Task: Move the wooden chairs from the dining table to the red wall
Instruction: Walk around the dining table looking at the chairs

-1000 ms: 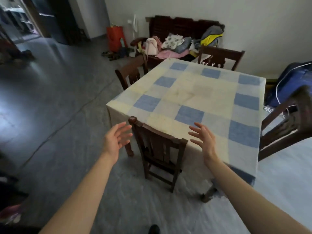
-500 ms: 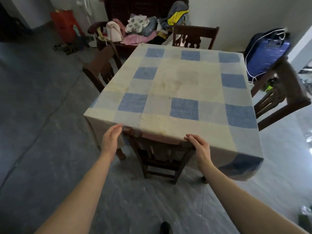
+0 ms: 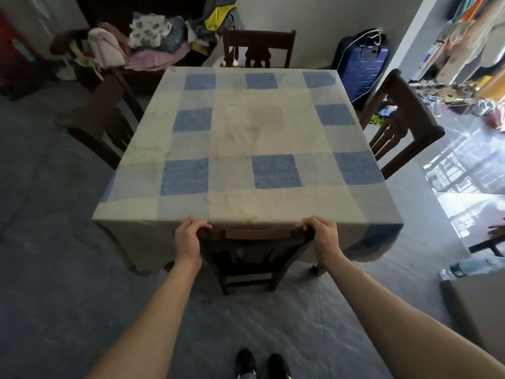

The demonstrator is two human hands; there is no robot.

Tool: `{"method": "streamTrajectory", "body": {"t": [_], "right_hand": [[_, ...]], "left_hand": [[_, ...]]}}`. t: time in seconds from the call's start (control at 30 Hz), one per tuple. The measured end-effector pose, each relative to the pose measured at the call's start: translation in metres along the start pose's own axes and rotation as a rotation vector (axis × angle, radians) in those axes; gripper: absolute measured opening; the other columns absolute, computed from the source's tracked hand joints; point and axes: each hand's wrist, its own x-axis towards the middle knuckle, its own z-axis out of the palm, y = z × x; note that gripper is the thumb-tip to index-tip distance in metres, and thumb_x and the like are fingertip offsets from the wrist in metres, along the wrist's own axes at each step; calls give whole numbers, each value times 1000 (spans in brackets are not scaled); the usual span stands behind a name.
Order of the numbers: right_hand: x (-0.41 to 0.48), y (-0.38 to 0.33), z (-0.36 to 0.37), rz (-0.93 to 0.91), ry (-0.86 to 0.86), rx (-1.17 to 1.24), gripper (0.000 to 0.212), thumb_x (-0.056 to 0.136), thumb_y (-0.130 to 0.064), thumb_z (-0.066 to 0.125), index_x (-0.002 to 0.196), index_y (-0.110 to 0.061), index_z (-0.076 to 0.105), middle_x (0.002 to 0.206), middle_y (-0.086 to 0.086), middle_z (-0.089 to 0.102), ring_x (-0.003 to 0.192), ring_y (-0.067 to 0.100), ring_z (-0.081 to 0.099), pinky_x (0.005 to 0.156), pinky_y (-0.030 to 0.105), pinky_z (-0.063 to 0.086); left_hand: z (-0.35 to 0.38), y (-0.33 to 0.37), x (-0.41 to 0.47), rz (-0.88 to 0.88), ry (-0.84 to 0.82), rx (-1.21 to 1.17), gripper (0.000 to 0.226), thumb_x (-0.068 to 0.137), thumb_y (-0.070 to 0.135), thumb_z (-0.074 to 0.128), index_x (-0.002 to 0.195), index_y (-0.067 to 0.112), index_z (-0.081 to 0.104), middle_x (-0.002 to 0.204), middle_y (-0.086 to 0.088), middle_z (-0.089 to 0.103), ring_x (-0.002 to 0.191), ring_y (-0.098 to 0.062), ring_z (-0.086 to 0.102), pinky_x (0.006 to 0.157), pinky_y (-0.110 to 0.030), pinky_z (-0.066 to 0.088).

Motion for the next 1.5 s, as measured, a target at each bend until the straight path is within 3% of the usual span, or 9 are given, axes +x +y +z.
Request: {"method": "streamTrajectory", "body": {"t": [0.1, 0.2, 0.33, 0.47, 0.63, 0.77, 1.07, 1.3, 1.5], "right_hand": [[-15, 5, -4, 2, 40, -4, 39, 83, 4, 59, 46, -10, 61, 57, 5, 70, 60, 16, 63, 69, 31, 48], [-38, 14, -11, 4, 72, 9, 28, 86, 4, 60, 60, 11, 65, 58, 7, 71, 60, 17, 63, 72, 34, 48], [-79, 18, -25, 21, 106, 35, 26, 87, 8, 59, 62, 14, 62, 58, 13, 68, 63, 26, 62, 75, 39, 48], [-127, 29, -47, 34, 93, 48, 27, 87, 8, 59, 64, 23, 57, 58, 16, 66, 61, 25, 61, 72, 39, 48], [-193, 49, -77, 50, 79, 57, 30, 86, 6, 59, 56, 9, 63, 58, 14, 68, 61, 24, 61, 61, 31, 49], [-242, 67, -99, 50, 23, 33, 30, 86, -1, 61, 57, 3, 66, 62, 14, 72, 60, 19, 65, 61, 27, 52], [-325, 91, -128, 85, -21, 71, 25, 88, 4, 60, 66, 16, 64, 56, 4, 67, 54, 9, 68, 53, 16, 51], [-340, 77, -137, 86, -121, -13, 36, 95, -6, 62, 60, -9, 69, 73, 13, 75, 74, 19, 73, 66, 19, 55], [-335, 38, -137, 75, -101, 39, 22, 100, -12, 59, 88, -5, 77, 88, 10, 80, 82, 20, 74, 74, 28, 57]], "left_hand": [[-3, 0, -9, -31, 21, -41, 43, 81, -6, 57, 48, 21, 50, 51, 2, 56, 61, -19, 56, 67, -33, 43], [-13, -6, -27, -30, 2, -37, 45, 82, -6, 55, 48, 23, 46, 52, 3, 52, 62, -18, 55, 64, -30, 42], [-28, -12, -63, -30, 10, -10, 34, 81, -7, 55, 58, 14, 41, 62, -9, 47, 57, -13, 54, 62, -30, 42], [-47, -24, -109, -20, 23, -1, 31, 79, -9, 54, 60, 12, 42, 63, -8, 45, 57, -12, 52, 56, -23, 43], [-73, -35, -179, -21, 29, -3, 34, 81, -10, 51, 60, 13, 39, 54, 0, 48, 53, -10, 56, 53, -20, 45], [-96, -42, -232, 5, 18, 16, 17, 82, -8, 51, 70, 5, 50, 57, -2, 51, 53, -8, 56, 56, -20, 46], [-139, -56, -309, -2, 9, 73, 27, 83, -7, 51, 60, 7, 44, 49, 6, 50, 51, -6, 54, 62, -27, 42], [-151, -46, -315, -48, -101, 211, 32, 86, -2, 57, 58, 12, 53, 58, 1, 64, 73, -22, 58, 73, -37, 43], [-131, 5, -308, 139, -244, 323, 21, 88, -3, 63, 69, 3, 66, 80, -22, 72, 83, -29, 65, 85, -41, 48]]}}
